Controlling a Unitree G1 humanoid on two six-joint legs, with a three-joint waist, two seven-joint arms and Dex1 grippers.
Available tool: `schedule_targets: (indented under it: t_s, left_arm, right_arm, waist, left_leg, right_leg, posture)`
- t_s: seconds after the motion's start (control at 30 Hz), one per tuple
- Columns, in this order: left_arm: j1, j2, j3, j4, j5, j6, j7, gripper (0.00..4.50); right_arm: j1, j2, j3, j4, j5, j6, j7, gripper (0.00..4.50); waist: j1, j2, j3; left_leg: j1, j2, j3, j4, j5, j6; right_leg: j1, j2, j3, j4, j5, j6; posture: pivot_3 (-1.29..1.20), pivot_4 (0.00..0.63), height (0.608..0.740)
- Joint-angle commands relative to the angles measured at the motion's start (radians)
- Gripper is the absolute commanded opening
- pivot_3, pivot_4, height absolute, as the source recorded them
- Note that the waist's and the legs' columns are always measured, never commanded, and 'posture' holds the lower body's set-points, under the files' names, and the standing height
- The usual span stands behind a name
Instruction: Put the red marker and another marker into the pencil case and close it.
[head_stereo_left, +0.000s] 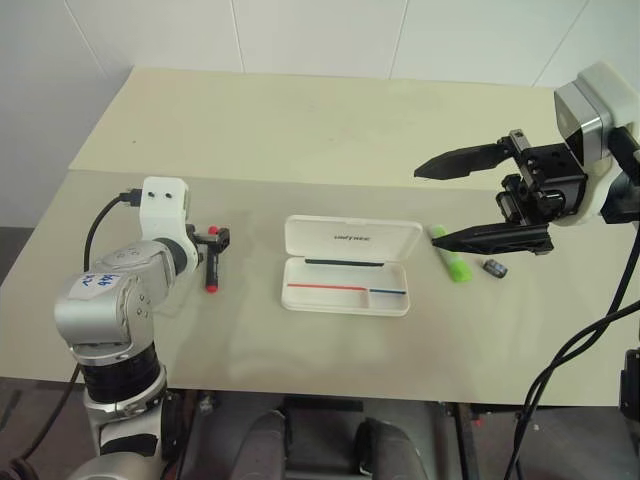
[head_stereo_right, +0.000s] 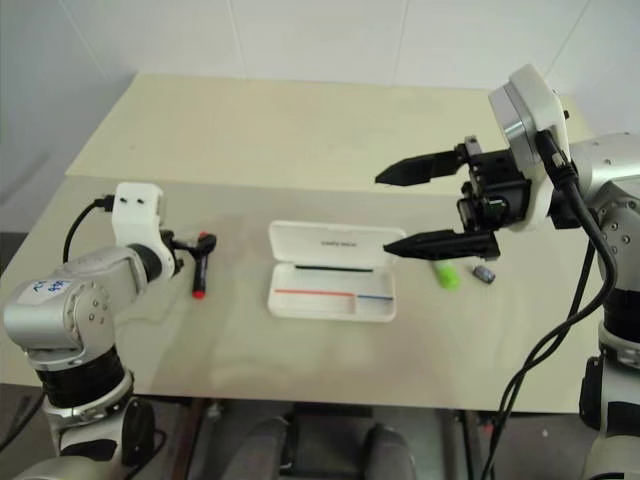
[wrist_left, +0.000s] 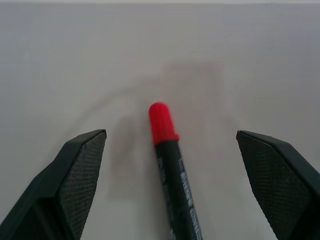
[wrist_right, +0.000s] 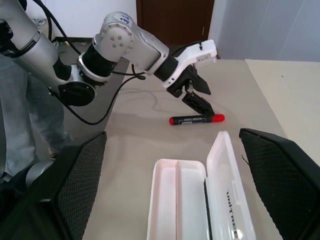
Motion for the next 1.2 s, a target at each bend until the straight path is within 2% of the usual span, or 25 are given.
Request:
schedule_targets:
  t_s: [0.03,0.23,0.43,0.57,0.8,0.87,1.0,1.1,1.2]
  left_arm:
    - [0.012,-0.045,0.008,-0.019,0.031,0.012,0.026,4.45]
    - [0.014,-0.155,-0.005,0.101,0.067,-0.071,0.064,4.45]
    - [0.071,-0.164,-0.006,0.134,0.086,-0.116,0.074,4.45]
    - [0.076,-0.157,-0.015,0.156,0.086,-0.143,0.072,3.54]
    - [0.072,-0.139,-0.046,0.164,0.079,-0.170,0.047,1.19]
    - [0.067,-0.117,-0.053,0.161,0.069,-0.179,0.024,0.60]
    - [0.039,-0.054,-0.025,0.170,0.054,-0.223,-0.027,0.59]
    - [-0.016,0.056,0.024,0.213,0.024,-0.289,-0.103,0.59]
    - [-0.102,0.248,0.018,0.244,-0.067,-0.378,-0.302,0.59]
  right_arm:
    - [-0.011,-0.003,-0.027,-0.018,0.017,-0.022,-0.001,4.50]
    - [-0.025,0.014,0.009,-0.006,-0.012,-0.056,0.009,4.50]
    - [-0.020,0.001,0.001,-0.012,-0.009,-0.052,0.004,4.50]
    - [-0.011,-0.003,-0.006,-0.024,-0.005,-0.048,-0.006,4.50]
    - [-0.015,-0.006,-0.003,-0.016,-0.019,-0.060,-0.012,4.50]
    - [-0.020,-0.005,-0.001,-0.016,-0.019,-0.059,-0.013,4.50]
    - [-0.031,-0.009,0.007,0.008,-0.046,-0.085,-0.008,4.50]
    - [-0.053,-0.018,0.013,0.056,-0.081,-0.111,0.005,4.50]
    - [-0.073,-0.031,0.011,0.083,-0.084,-0.115,0.032,4.50]
  waist:
    - [0.002,0.000,0.000]
    - [0.005,0.000,0.000]
    - [0.004,0.001,-0.001]
    - [0.004,0.003,-0.003]
    - [0.012,0.004,-0.003]
    - [0.015,0.004,-0.003]
    - [0.018,0.004,-0.003]
    - [0.016,0.003,-0.003]
    - [0.011,0.002,-0.002]
  left_leg:
    - [0.000,0.000,0.000,0.000,0.000,0.000]
    - [-0.001,0.000,0.000,0.002,0.000,0.000]
    - [0.001,0.000,0.000,0.002,0.000,0.000]
    - [0.003,0.000,0.000,0.002,0.000,0.000]
    - [0.002,0.000,0.001,0.002,-0.001,0.000]
    - [0.002,-0.001,0.001,0.003,-0.001,0.000]
    - [0.002,0.000,0.001,0.002,-0.001,0.000]
    - [0.001,0.000,0.001,0.003,-0.001,0.000]
    - [-0.001,0.000,0.001,0.002,-0.001,0.000]
  right_leg:
    - [0.000,0.000,0.000,0.000,0.000,0.000]
    - [0.000,0.000,0.000,-0.001,0.000,0.000]
    - [0.001,0.000,0.000,0.000,0.000,0.000]
    - [0.002,0.000,0.000,0.000,0.000,0.000]
    - [0.003,0.000,0.001,0.000,0.000,0.000]
    - [0.003,-0.001,0.001,0.000,0.000,0.000]
    - [0.002,0.000,0.000,0.000,0.000,0.000]
    - [0.001,0.000,0.000,0.000,0.000,0.000]
    - [-0.001,0.001,0.001,0.000,0.001,0.000]
  posture:
    - [0.00,0.150,0.740]
    - [0.00,0.150,0.740]
    - [0.00,0.150,0.740]
    - [0.00,0.150,0.740]
    - [0.00,0.150,0.740]
    - [0.00,0.150,0.740]
    - [0.00,0.150,0.740]
    - [0.00,0.150,0.740]
    - [0.00,0.150,0.740]
